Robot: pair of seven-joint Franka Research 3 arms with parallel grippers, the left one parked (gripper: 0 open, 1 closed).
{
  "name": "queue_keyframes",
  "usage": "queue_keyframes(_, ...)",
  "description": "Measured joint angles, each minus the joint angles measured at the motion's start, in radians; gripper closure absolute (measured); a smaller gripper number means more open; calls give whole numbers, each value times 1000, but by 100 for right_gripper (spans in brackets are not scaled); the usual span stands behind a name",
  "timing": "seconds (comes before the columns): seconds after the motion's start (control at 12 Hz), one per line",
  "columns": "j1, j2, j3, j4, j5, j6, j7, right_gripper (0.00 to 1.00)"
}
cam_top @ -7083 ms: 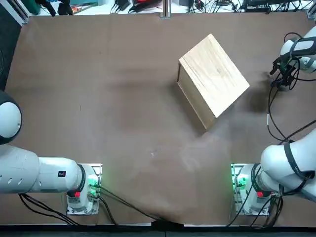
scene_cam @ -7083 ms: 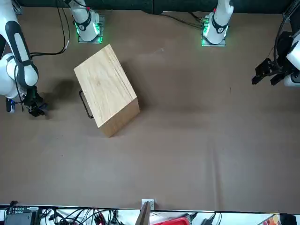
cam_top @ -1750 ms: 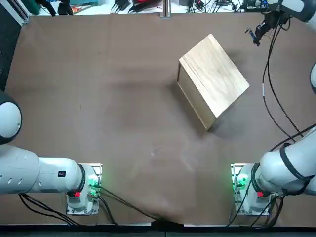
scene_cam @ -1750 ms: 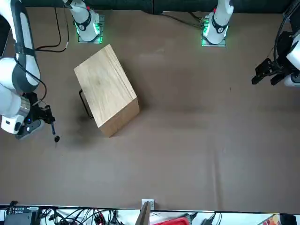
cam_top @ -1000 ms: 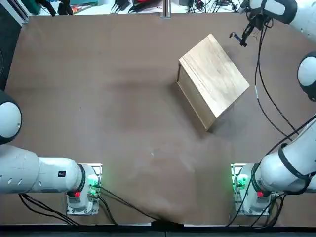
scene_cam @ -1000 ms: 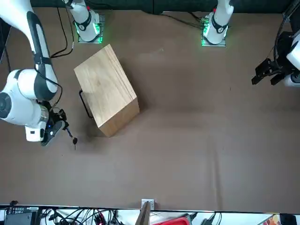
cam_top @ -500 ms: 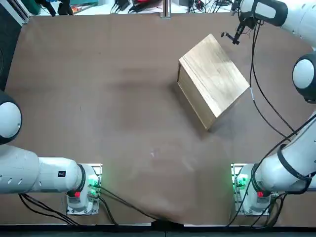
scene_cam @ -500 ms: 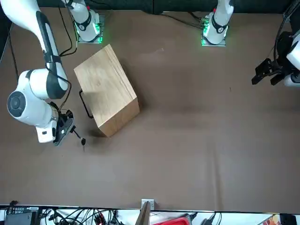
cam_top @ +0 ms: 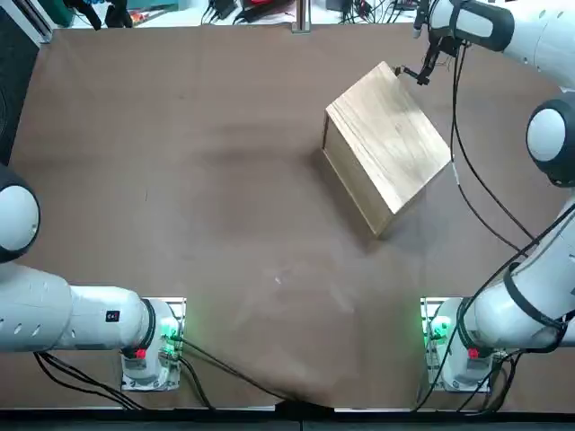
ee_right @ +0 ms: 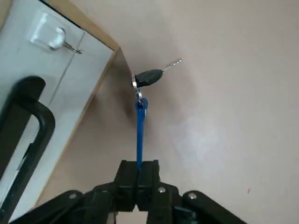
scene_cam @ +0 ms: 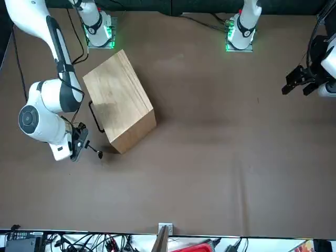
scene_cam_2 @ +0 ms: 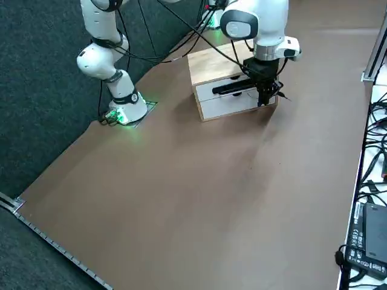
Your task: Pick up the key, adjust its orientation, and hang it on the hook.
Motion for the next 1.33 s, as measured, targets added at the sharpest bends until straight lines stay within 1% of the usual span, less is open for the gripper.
queue_keyframes(0.42,30,3,1,0,0,1,-52,97)
queue_keyframes(0.75,38,3,2,0,0,1,-104,97)
queue_keyframes(1.33,41,3,13,0,0,1,-114,97)
